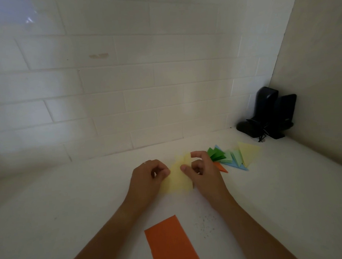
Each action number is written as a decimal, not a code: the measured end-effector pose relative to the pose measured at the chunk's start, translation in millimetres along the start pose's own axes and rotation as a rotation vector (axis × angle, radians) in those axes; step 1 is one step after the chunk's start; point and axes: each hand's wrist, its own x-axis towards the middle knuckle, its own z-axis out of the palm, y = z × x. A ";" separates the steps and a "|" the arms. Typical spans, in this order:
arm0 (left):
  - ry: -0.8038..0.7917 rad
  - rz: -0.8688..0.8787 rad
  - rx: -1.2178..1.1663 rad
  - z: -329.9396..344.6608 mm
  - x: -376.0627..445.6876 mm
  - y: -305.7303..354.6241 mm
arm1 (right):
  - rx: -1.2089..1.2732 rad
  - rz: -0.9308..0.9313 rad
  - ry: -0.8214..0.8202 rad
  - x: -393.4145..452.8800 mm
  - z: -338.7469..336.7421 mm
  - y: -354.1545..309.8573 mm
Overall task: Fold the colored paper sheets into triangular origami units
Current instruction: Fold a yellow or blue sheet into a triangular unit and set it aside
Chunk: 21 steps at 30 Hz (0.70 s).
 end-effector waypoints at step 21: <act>0.014 -0.293 -0.569 -4.8 1.6 8.5 | 0.085 0.008 -0.100 -0.2 -4.3 -2.9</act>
